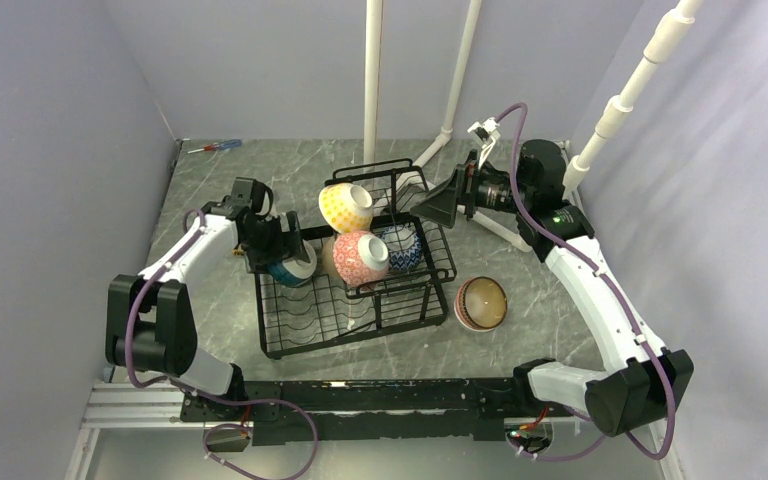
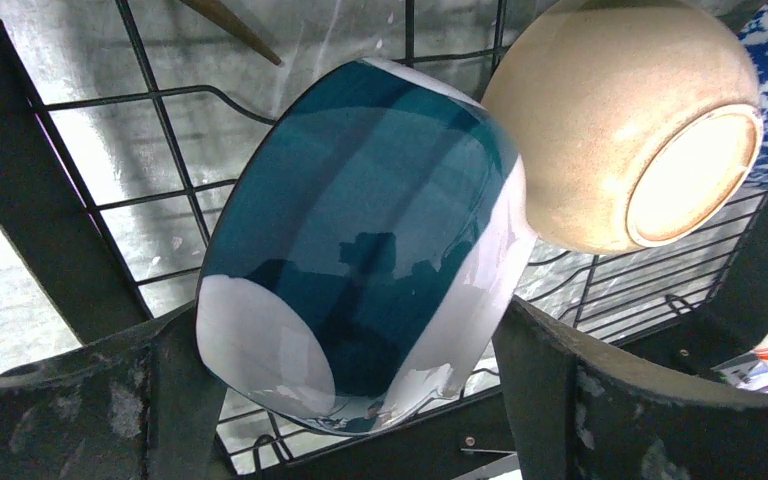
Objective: Load the bowls into the dish rack
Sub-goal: Turn the bowl upside down on the dish rack.
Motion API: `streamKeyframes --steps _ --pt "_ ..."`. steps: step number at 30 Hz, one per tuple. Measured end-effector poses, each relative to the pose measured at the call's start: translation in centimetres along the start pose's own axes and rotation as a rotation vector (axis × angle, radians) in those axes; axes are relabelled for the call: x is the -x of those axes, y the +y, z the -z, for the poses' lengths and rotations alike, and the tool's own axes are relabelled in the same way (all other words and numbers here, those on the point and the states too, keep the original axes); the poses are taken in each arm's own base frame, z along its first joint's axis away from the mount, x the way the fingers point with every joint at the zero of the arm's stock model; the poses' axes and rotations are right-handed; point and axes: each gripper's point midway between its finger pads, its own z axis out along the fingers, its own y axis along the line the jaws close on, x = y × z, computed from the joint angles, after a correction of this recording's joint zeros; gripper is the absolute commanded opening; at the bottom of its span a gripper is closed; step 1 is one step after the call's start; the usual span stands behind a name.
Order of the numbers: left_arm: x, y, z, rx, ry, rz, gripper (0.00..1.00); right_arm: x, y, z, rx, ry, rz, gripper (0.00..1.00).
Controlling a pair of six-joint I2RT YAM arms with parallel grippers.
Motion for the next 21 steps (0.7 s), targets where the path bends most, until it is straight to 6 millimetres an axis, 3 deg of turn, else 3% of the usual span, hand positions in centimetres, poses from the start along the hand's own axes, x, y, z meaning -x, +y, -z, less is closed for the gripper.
streamKeyframes --steps 9,21 --pt "-0.6 0.3 0.2 0.062 0.029 -0.040 0.93 -0.1 -0.1 0.0 0.000 0.001 -0.002 1.00" --pt "-0.1 -0.9 1.8 -0.003 -0.025 -0.062 0.56 -0.3 -0.2 -0.1 0.000 0.002 -0.005 1.00"
